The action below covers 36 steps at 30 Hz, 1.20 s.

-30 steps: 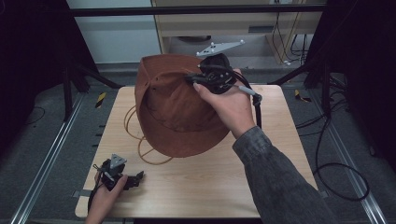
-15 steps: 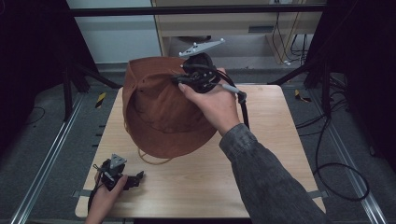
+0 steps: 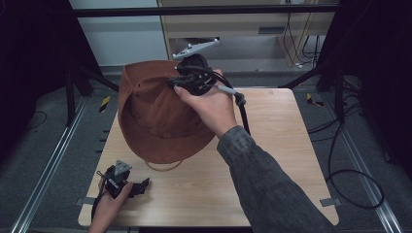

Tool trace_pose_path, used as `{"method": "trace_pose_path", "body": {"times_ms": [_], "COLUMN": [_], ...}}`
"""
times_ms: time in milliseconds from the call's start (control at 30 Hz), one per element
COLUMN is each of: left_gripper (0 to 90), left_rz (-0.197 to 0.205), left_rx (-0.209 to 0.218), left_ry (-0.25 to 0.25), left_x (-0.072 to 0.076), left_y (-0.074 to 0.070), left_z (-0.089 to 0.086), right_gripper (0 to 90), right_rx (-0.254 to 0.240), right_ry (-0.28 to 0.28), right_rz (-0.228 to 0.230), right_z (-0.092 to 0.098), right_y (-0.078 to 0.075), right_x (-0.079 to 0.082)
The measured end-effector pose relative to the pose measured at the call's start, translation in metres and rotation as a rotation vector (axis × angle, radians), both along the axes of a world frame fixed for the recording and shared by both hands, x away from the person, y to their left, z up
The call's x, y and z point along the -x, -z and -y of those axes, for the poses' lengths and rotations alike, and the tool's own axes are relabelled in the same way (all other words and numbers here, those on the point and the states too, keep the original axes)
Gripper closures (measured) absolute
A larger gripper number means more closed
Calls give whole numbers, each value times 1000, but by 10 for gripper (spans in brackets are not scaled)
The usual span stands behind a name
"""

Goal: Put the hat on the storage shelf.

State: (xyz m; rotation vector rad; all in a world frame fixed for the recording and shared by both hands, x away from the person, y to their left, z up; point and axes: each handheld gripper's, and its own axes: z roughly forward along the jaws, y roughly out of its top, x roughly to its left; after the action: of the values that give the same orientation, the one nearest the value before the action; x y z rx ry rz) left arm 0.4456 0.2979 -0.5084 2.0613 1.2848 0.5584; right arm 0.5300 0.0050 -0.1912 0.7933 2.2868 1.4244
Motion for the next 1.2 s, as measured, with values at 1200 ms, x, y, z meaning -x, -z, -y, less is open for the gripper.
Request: {"method": "trace_pose_path", "body": {"times_ms": [1200], "left_gripper": [0], "left_rz": [-1], "left_rx": [2], "left_ry": [1], "left_x": [0], "left_y": [0], "left_z": [0], "right_gripper": [893], "right_rx": [24], "right_ry": [-27], "right_rz": [-49], "right_z": [-44], "right_y": [15], "right_x": [-16]}}
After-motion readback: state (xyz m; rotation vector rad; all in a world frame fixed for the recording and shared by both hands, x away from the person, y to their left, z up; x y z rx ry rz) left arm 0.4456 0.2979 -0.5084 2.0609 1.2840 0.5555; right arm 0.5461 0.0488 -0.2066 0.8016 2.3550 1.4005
